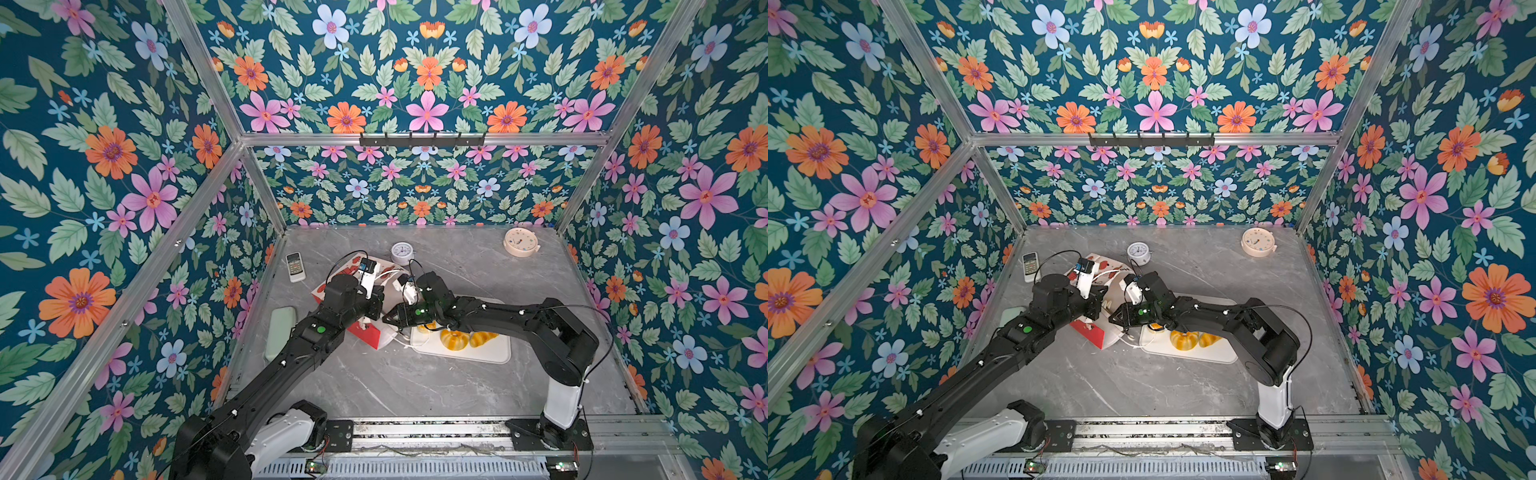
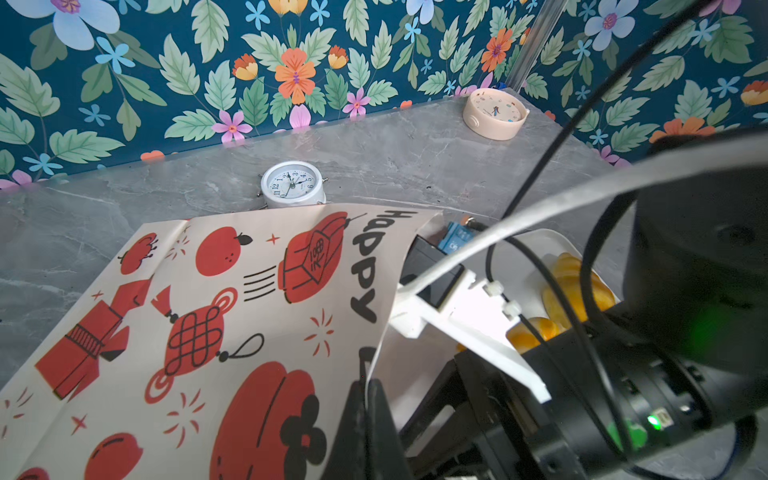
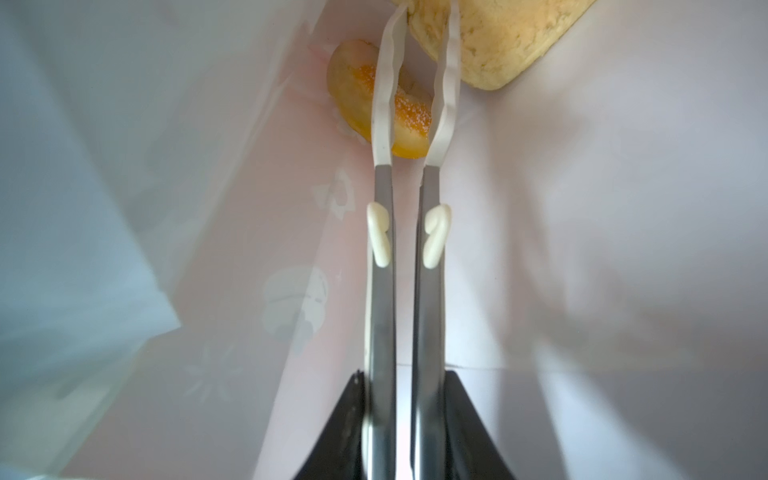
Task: Take the fake bread out of the paper bag
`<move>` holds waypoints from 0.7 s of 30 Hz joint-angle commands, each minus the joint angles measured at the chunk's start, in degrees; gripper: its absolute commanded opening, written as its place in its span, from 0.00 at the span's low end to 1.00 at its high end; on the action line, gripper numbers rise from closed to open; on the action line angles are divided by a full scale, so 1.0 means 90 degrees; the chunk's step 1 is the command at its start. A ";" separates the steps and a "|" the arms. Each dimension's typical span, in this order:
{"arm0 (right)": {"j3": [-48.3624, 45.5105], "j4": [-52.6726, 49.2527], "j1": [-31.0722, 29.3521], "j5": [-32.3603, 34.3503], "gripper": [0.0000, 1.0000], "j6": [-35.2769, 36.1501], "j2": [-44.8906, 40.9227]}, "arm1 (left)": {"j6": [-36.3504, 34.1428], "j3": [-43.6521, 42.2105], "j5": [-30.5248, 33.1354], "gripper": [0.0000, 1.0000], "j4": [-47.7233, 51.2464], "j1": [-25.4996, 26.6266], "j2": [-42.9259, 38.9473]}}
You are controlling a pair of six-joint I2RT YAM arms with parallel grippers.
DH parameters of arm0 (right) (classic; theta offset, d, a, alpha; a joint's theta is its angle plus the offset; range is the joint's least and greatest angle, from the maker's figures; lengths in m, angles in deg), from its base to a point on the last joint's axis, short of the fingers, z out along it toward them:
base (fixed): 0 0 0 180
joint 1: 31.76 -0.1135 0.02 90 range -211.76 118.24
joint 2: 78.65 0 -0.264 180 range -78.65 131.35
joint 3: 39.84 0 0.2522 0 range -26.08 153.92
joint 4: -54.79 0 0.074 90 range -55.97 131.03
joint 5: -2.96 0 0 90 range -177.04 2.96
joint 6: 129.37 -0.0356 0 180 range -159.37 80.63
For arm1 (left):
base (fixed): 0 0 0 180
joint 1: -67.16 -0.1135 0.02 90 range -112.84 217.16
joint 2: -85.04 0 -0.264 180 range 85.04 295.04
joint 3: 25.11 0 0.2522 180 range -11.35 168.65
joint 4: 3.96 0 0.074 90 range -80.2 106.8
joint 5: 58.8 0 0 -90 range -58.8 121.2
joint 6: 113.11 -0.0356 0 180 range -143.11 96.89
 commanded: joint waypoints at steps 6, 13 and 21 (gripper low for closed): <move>-0.0184 -0.0298 0.0035 0.0128 0.00 0.0362 -0.0436 | -0.0120 0.0095 0.0082 0.00 0.0062 0.0004 -0.0054; -0.0454 -0.0139 0.0186 -0.0069 0.00 0.0141 -0.0570 | -0.0149 0.0114 0.0102 0.00 0.0130 0.0004 -0.0099; -0.0723 -0.0575 0.0264 0.0375 0.00 0.0378 -0.1093 | -0.0158 0.0156 0.0123 0.00 0.0160 0.0004 -0.0084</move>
